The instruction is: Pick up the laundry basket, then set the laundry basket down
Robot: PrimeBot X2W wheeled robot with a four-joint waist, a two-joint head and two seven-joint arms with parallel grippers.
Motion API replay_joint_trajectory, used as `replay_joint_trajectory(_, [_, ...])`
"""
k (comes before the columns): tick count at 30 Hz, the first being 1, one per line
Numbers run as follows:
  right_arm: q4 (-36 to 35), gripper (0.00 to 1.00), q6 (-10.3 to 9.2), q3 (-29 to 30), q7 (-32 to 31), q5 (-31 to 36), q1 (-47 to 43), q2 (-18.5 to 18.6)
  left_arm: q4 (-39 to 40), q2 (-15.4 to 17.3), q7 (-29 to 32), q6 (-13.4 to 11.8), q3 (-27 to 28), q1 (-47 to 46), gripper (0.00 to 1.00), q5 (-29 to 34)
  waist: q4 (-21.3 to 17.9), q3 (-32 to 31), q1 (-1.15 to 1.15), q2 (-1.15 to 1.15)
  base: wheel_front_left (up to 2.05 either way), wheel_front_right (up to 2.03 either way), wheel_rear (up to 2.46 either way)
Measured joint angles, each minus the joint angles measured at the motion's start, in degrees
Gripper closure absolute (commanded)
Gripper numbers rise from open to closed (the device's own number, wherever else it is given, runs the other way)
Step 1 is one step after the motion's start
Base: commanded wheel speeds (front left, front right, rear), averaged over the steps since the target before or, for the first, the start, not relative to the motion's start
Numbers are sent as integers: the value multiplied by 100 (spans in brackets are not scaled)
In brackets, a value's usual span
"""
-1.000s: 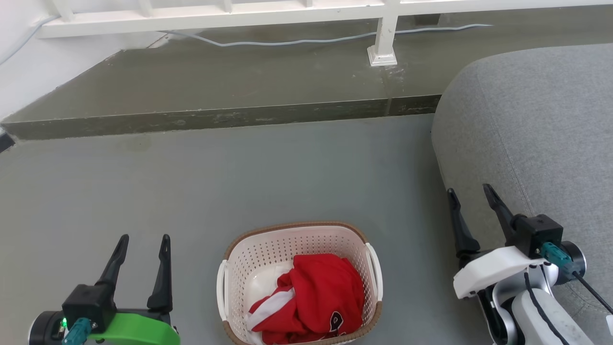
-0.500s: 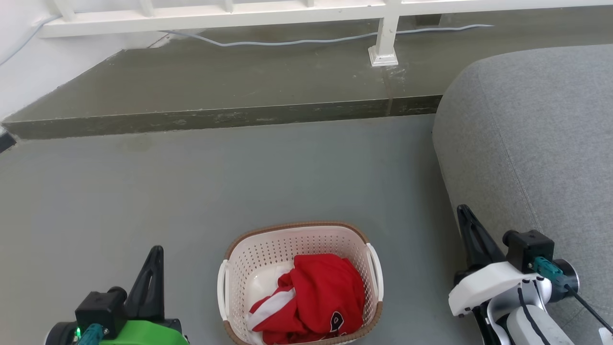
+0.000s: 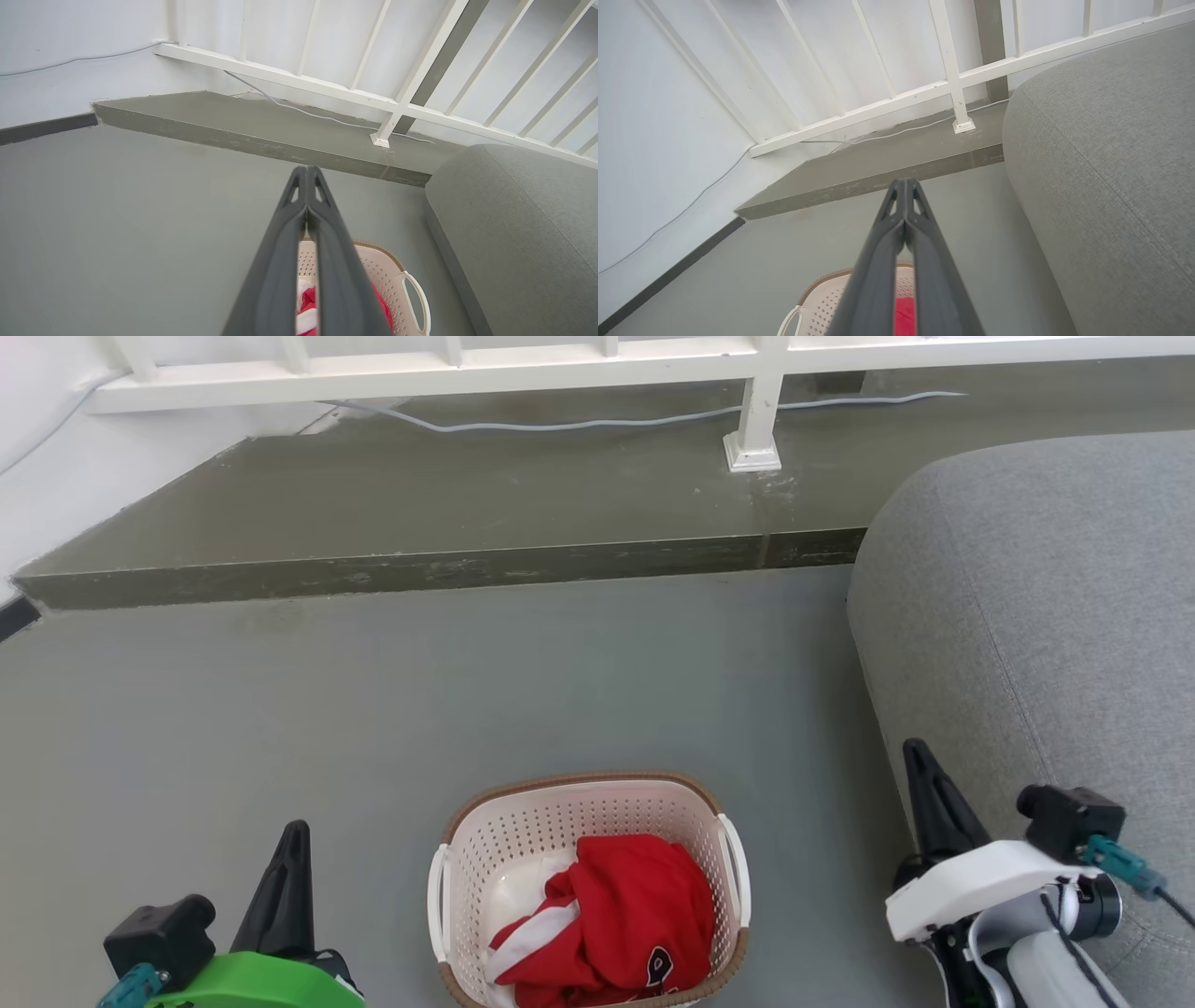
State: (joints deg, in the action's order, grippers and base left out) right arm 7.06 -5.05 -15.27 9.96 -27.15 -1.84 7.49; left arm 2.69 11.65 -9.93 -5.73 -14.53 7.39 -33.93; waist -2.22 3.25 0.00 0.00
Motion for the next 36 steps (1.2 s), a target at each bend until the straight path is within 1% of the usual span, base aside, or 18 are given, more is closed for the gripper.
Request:
replay_joint_trajectory(13, [15, 100, 100, 309, -202, -1077, 11, -26, -159, -86, 213, 127, 211, -11, 100, -909, 35, -43, 0, 0, 0, 0, 0])
replay_joint_trajectory(14, [23, 100, 120, 359, -208, -1243, 13, -25, -201, -99, 236, 170, 255, -13, 100, -1111, 40, -49, 0, 0, 0, 0, 0])
replay_joint_trajectory(17, [41, 100, 159, 410, -276, -1493, 16, -25, -230, -121, 283, 179, 318, -20, 100, -1292, 48, -59, 0, 0, 0, 0, 0])
replay_joint_trajectory(19, [56, 100, 187, 444, -305, -1644, 18, -25, -254, -131, 301, 227, 338, -29, 100, -1488, 53, -66, 0, 0, 0, 0, 0])
replay_joint_trajectory(23, [79, 100, 220, 517, -356, -1902, 20, -25, -322, -145, 342, 272, 372, -35, 100, -1659, 61, -77, 0, 0, 0, 0, 0])
replay_joint_trajectory(36, [200, 100, 402, 770, -524, -2956, 86, -27, -594, -192, 535, 432, 564, -220, 100, -2646, 95, -123, 0, 0, 0, 0, 0])
